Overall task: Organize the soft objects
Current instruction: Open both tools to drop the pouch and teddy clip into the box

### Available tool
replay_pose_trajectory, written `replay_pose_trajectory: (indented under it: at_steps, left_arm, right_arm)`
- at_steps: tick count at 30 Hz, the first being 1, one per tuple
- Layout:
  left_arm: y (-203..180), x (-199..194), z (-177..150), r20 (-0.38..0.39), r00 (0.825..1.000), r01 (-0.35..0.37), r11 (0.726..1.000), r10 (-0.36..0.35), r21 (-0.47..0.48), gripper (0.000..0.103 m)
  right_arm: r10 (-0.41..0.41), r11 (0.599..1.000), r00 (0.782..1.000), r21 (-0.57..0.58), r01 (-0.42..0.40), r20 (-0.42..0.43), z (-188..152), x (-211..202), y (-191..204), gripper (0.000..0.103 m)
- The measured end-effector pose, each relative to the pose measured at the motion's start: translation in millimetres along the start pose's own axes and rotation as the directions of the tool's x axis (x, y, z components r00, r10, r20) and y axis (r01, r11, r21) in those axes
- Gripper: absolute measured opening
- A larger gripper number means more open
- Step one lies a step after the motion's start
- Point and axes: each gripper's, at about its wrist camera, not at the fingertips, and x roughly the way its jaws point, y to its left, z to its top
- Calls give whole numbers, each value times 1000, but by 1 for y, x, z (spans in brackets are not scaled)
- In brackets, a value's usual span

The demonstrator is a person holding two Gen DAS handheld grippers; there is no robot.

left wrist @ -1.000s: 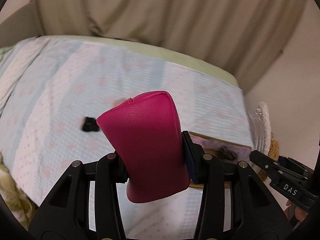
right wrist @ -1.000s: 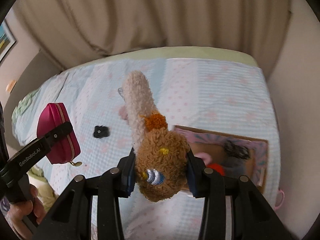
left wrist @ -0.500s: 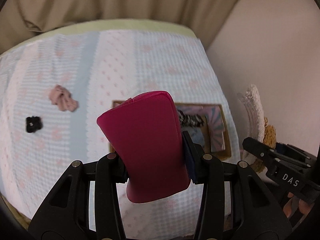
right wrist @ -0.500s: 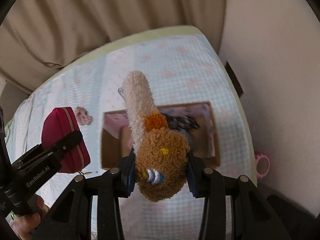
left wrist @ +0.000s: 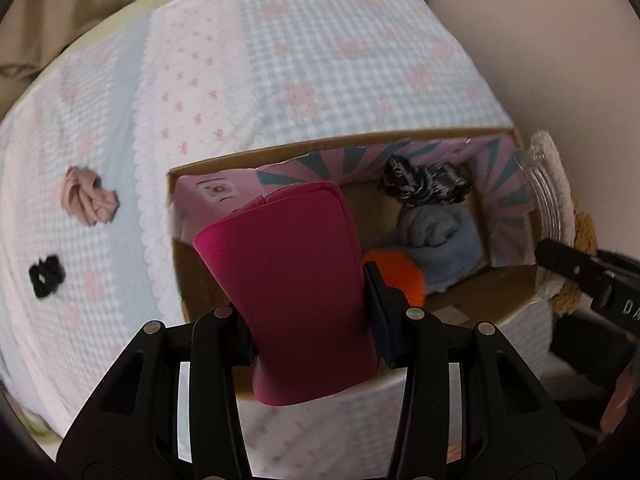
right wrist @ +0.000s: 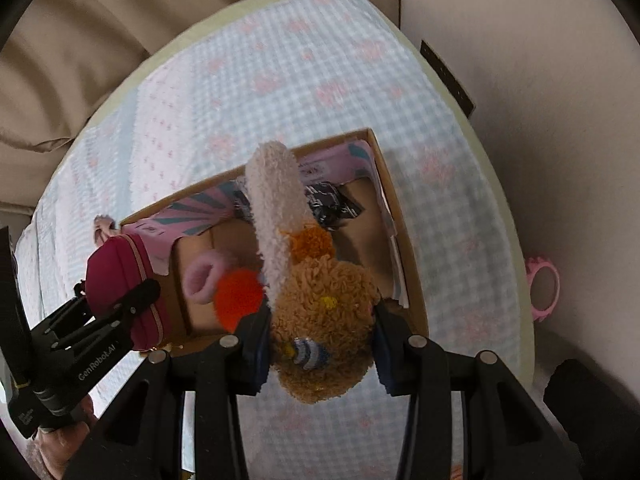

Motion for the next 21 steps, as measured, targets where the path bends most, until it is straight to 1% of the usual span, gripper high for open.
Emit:
replay_pose_trajectory:
  at_steps: [4,6,7,8,10,11,12,14,16,21]
  left_arm:
    - [-4,19,5,-26,999,-27,997,29,70,41]
    - [-5,21,6,-39,999,-22,996,25,81,51]
    - [-5,22,7,-41,999,-21,996,25,86,70]
    - [-7,20,8,-40,999,-32,994,36,100,100]
    - [-8,18,9,-24,995,-92,986,96,136,103]
    - [-6,16,6,-7,992,-123,981,125,147,103]
    - [-3,14,4,1,991,-135,979,136,153,103]
    - [3,16,2,-17,994,-106,984,109,144,103]
    - [6,15,-1,-30,996,-85,987,90,134,103]
    - [8,7,-6,-10,996,-84,989,86,122,103]
  right_arm:
    - [7,1000,999,20,-6,-33,6,20,-6,38]
    - [12,1000,999,24,-11,-38,7,24,-5,40]
    - [15,1000,999,25,-14,-36,8,26,-6,41]
    - [19,999,999,28,-19,-29,8,27,-6,46]
    - [24,999,999,35,-23,-33,10,30,-6,72]
    - [25,999,999,37,-24,-33,10,30,-6,100]
    - [33,999,999,38,-32,-27,10,29,-6,103]
    - [32,999,1000,24,-31,-2,9,28,-3,103]
    - [24,1000,1000,12,-24,-2,7,30,1,103]
    - [32,999,999,-8,-32,10,3,27,9,103]
